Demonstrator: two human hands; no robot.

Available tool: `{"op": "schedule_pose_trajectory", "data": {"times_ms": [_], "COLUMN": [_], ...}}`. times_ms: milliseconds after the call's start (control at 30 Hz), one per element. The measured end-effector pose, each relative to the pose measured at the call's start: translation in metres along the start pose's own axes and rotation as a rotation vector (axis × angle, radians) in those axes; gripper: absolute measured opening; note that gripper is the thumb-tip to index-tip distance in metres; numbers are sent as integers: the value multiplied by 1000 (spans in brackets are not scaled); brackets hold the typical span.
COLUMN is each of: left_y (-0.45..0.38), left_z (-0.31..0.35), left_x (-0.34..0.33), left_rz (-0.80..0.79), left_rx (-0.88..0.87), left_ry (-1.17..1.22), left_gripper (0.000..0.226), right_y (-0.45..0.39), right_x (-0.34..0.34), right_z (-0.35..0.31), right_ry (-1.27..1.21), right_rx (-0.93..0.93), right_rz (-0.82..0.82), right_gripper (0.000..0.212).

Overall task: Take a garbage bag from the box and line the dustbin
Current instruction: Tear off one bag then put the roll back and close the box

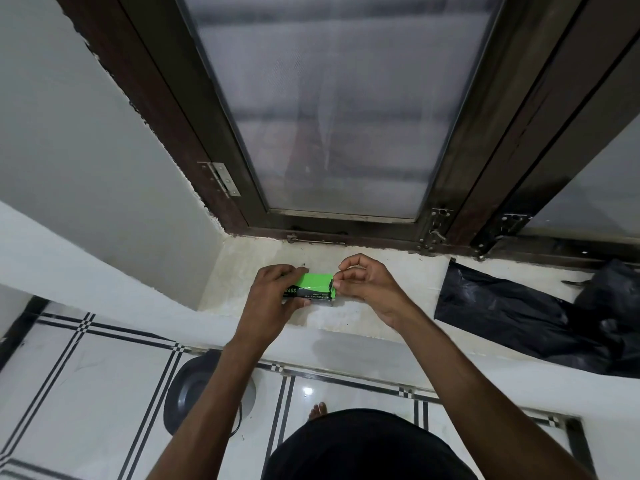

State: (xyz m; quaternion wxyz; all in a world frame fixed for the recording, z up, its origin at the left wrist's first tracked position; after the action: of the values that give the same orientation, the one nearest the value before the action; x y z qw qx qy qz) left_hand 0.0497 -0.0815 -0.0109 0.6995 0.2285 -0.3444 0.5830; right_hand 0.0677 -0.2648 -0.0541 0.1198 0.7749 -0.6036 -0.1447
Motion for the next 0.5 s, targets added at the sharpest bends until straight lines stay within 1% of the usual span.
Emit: {"op": "schedule_pose_trajectory", "data": {"times_ms": [233,500], "left_y": [-2,-1], "left_z": [2,6], "left_x": [-3,-4], "left_rz": [24,82], "left_rx": [6,11], "left_ry": [-3,-24], "left_gripper": [58,57], "right_y": [-1,4], "right_x": [-2,-4], "right_z": [-1,-1], "right_ry": [15,28], "right_rx": [30,26], "right_rz": [123,225], "right_gripper": [32,22]}}
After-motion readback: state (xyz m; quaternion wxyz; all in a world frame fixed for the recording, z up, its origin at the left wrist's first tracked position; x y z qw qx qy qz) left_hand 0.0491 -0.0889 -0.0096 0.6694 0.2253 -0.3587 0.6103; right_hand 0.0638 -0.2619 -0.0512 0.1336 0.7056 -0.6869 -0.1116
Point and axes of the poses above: each hand's wrist, its own y-axis away from the middle knuckle, its own x-axis out of the back of the hand, z = x × y, the point moved 8 cm from there along -y, towards the middle knuckle, and after that the axes turned 11 degrees about y, right-handed, at the moved point
